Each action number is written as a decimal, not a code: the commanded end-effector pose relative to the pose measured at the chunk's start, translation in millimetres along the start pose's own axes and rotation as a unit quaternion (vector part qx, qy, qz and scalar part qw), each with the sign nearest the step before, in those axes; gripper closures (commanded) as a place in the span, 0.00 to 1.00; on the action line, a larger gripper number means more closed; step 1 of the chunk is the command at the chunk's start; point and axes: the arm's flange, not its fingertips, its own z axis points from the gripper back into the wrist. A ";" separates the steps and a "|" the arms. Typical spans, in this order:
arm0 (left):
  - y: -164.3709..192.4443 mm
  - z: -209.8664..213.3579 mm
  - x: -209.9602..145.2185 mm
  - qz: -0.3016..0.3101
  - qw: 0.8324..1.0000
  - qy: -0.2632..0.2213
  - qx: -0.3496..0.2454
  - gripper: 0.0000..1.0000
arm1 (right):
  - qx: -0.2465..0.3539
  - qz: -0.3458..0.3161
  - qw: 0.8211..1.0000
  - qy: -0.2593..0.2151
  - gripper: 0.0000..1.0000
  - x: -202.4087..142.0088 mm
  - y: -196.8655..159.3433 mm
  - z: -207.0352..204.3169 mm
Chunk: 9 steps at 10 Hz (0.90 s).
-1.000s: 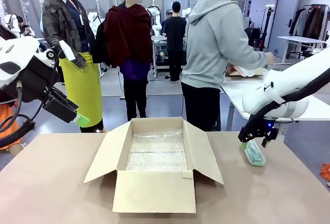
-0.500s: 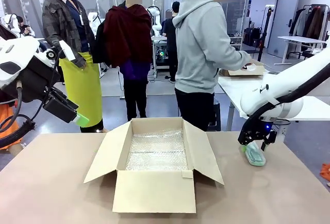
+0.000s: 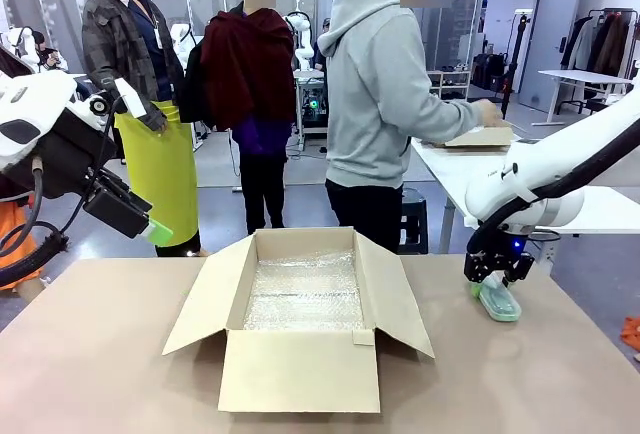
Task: Pack the glasses set securely to prepare it for shipping.
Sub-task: Place the Glasses case inside the Package Box.
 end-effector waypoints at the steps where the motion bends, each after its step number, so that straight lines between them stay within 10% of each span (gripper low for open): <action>1: 0.0 1.8 -0.1 0.003 1.000 -0.001 0.001 0.00 | -0.006 -0.018 1.000 0.012 0.57 2.6 1.4 2.1; 9: 0.0 1.8 -0.1 0.003 1.000 -0.001 0.001 0.00 | -0.037 0.052 0.997 -0.034 0.65 -33.2 35.5 106.1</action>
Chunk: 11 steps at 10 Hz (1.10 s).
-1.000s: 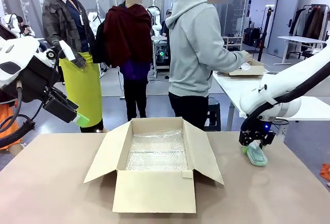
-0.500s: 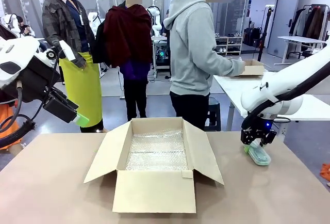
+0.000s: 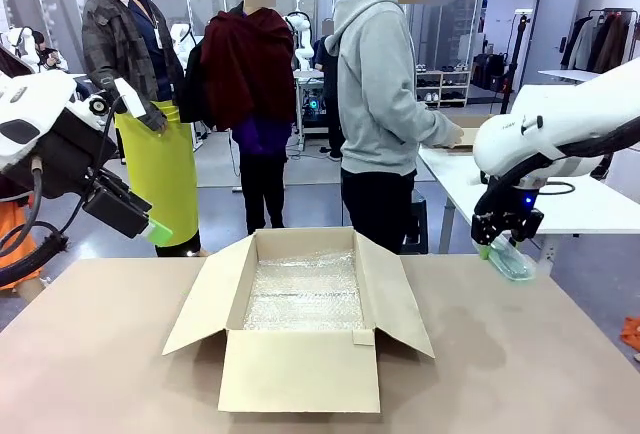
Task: Pack the glasses set securely to prepare it for shipping.
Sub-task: Place the Glasses case inside the Package Box.
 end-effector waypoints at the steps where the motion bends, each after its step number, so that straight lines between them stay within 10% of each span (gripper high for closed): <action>1: 0.0 1.7 -0.1 0.003 1.000 -0.001 0.001 0.00 | 0.002 0.000 1.000 -0.008 0.65 -10.6 9.6 -4.9; 7: 0.0 1.7 -0.1 0.003 1.000 -0.001 0.001 0.00 | 0.000 0.000 1.000 0.000 0.65 0.0 0.0 0.0; 8: 0.0 1.7 -0.1 0.003 1.000 -0.001 0.001 0.00 | 0.000 -0.001 1.000 0.002 0.36 -2.8 -0.5 -2.1; 11: 0.0 1.7 -0.1 0.003 1.000 -0.001 0.001 0.00 | -0.061 0.171 0.983 -0.043 0.36 27.0 54.6 38.4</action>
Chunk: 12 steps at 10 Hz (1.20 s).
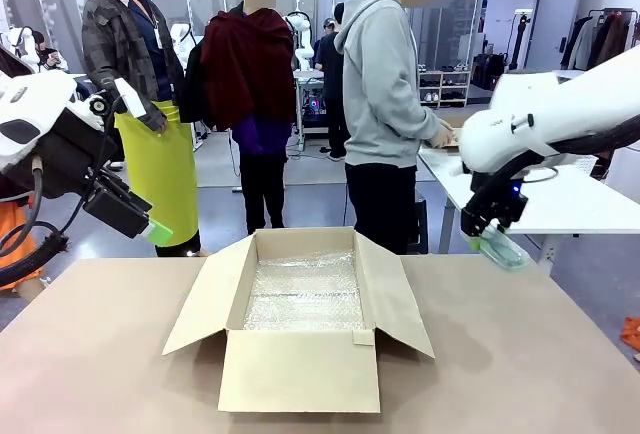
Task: Pack the glasses set securely to prepare it for shipping.
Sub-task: Place the Glasses case inside the Package Box.
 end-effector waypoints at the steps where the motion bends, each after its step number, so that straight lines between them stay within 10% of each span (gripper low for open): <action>1: 0.0 1.7 -0.1 0.003 1.000 -0.001 0.001 0.00 | -0.036 0.107 0.993 -0.030 0.36 29.2 19.6 23.2; 8: 0.0 1.7 -0.1 0.003 1.000 -0.001 0.001 0.00 | -0.002 0.487 0.873 -0.037 0.36 141.1 187.3 75.8; 12: 0.0 1.7 -0.1 0.003 1.000 -0.001 0.001 0.00 | 0.025 0.567 0.823 -0.027 0.36 152.9 277.7 45.9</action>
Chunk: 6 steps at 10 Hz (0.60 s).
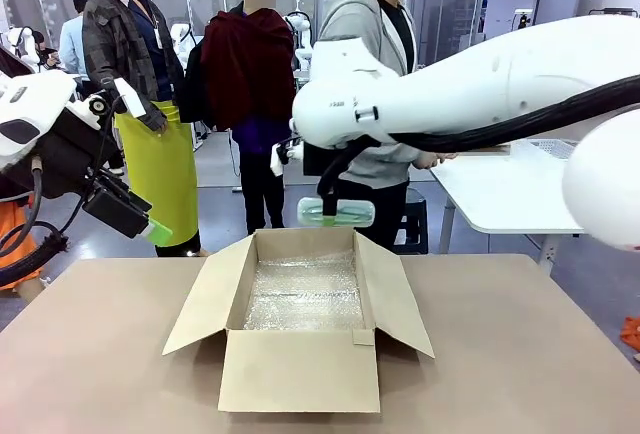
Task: Pack the glasses set securely to prepare it for shipping.
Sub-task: Place the Glasses case inside the Package Box.
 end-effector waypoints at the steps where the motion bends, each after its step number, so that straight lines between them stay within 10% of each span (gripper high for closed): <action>1: -0.1 1.6 -0.1 0.003 1.000 -0.001 0.001 0.00 | 0.020 0.027 0.999 0.018 0.36 14.6 -9.9 -15.9; 6: -0.1 1.6 -0.1 0.003 1.000 -0.001 0.001 0.00 | 0.017 0.036 0.999 0.019 0.36 39.9 8.5 -90.8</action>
